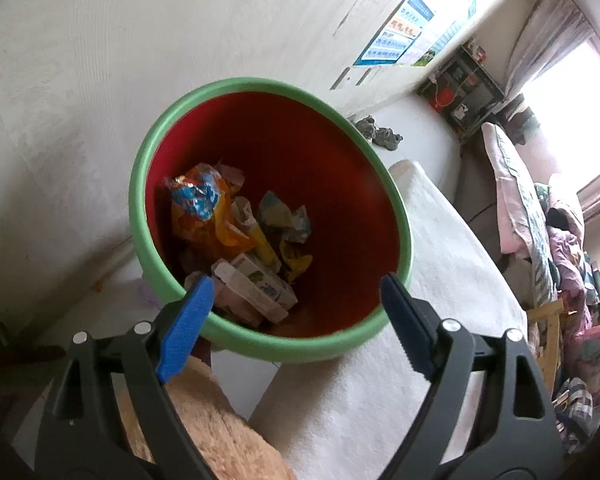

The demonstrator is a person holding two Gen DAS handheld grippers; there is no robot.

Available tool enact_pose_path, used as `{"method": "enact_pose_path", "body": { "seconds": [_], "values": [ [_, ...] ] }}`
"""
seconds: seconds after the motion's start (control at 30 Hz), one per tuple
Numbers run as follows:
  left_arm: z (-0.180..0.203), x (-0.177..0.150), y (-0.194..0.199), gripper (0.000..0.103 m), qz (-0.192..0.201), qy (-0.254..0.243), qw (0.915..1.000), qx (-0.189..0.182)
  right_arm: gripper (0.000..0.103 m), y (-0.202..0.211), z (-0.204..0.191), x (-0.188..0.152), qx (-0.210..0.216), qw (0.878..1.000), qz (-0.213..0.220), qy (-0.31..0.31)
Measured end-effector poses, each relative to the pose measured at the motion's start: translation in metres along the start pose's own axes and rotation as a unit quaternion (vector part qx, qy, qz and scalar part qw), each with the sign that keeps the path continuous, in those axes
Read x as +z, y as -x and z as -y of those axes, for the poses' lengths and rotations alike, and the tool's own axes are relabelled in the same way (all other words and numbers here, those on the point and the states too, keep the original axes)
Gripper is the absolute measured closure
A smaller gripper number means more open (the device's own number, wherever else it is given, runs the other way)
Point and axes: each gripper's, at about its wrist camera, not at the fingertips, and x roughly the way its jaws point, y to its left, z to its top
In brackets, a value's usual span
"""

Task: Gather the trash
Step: 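Open the left gripper to drop the pouch while the right gripper drops the blue-and-white wrapper, then grasp the dark blue snack-bar wrapper with the right gripper, then grasp the crumpled paper ball with the left gripper while the right gripper sets the blue wrapper upright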

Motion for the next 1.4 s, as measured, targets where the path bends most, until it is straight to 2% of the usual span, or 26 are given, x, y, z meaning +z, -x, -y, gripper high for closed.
{"method": "enact_pose_path", "body": {
  "seconds": [0.1, 0.17, 0.27, 0.3, 0.33, 0.4, 0.47, 0.53, 0.6, 0.67, 0.7, 0.73, 0.8, 0.87, 1.0, 1.07, 1.2, 1.3, 1.4],
  "values": [
    [0.014, -0.013, 0.001, 0.018, -0.005, -0.01, 0.9999, 0.001, 0.021, 0.008, 0.04, -0.052, -0.018, 0.996, -0.052, -0.07],
    [0.026, -0.024, 0.001, 0.018, -0.008, -0.028, 0.9996, -0.001, 0.021, 0.004, 0.062, -0.082, -0.006, 0.987, -0.09, -0.129],
    [0.05, -0.045, 0.0, 0.018, -0.017, -0.069, 0.9974, -0.008, 0.021, -0.015, 0.083, -0.136, 0.033, 0.959, -0.161, -0.23],
    [0.06, -0.052, 0.001, 0.018, -0.015, -0.09, 0.9958, -0.009, 0.021, -0.021, 0.084, -0.146, 0.033, 0.952, -0.181, -0.244],
    [0.069, -0.058, 0.002, 0.018, -0.011, -0.11, 0.9938, -0.008, 0.021, -0.027, 0.085, -0.15, 0.032, 0.947, -0.197, -0.254],
    [0.081, -0.066, 0.002, 0.018, -0.006, -0.139, 0.9903, -0.006, 0.021, -0.028, 0.08, -0.145, 0.038, 0.95, -0.191, -0.243],
    [0.091, -0.073, 0.001, 0.018, -0.007, -0.164, 0.9864, -0.008, 0.021, -0.042, 0.073, -0.141, 0.052, 0.949, -0.203, -0.235],
    [0.094, -0.077, 0.0, 0.018, -0.012, -0.174, 0.9847, -0.009, 0.021, -0.062, 0.068, -0.14, 0.068, 0.942, -0.225, -0.239],
    [0.095, -0.08, -0.001, 0.018, -0.016, -0.176, 0.9843, -0.009, 0.023, -0.077, 0.069, -0.142, 0.076, 0.937, -0.229, -0.253],
    [0.092, -0.08, 0.001, 0.018, -0.015, -0.17, 0.9853, -0.012, 0.042, -0.083, 0.066, -0.141, 0.075, 0.939, -0.217, -0.255],
    [0.09, -0.08, 0.001, 0.018, -0.014, -0.167, 0.9858, -0.013, 0.048, -0.084, 0.064, -0.138, 0.074, 0.942, -0.209, -0.25],
    [0.088, -0.079, 0.001, 0.018, -0.013, -0.161, 0.9867, -0.013, 0.052, -0.084, 0.063, -0.132, 0.078, 0.946, -0.202, -0.243],
    [0.087, -0.078, 0.0, 0.018, -0.016, -0.158, 0.9873, -0.011, 0.055, -0.08, 0.054, -0.123, 0.092, 0.954, -0.181, -0.222],
    [0.089, -0.08, -0.002, 0.018, -0.019, -0.163, 0.9864, -0.009, 0.089, -0.075, 0.044, -0.111, 0.102, 0.962, -0.159, -0.198],
    [0.099, -0.086, -0.002, 0.018, -0.015, -0.193, 0.9811, -0.002, 0.089, -0.048, 0.031, -0.072, 0.053, 0.989, -0.08, -0.115],
    [0.104, -0.089, -0.003, 0.018, -0.016, -0.207, 0.9782, 0.005, 0.089, -0.034, 0.026, -0.053, 0.026, 0.995, -0.047, -0.079],
    [0.115, -0.098, -0.006, 0.018, -0.017, -0.239, 0.9705, 0.023, 0.089, -0.014, 0.037, -0.008, -0.003, 0.999, 0.006, -0.043],
    [0.128, -0.108, -0.007, 0.018, -0.023, -0.263, 0.964, 0.028, 0.089, -0.01, 0.074, 0.003, -0.006, 0.997, 0.032, -0.069],
    [0.147, -0.118, -0.01, 0.018, -0.038, -0.268, 0.9626, 0.007, 0.089, -0.029, 0.108, -0.003, -0.026, 0.994, 0.007, -0.105]
  ]
}}
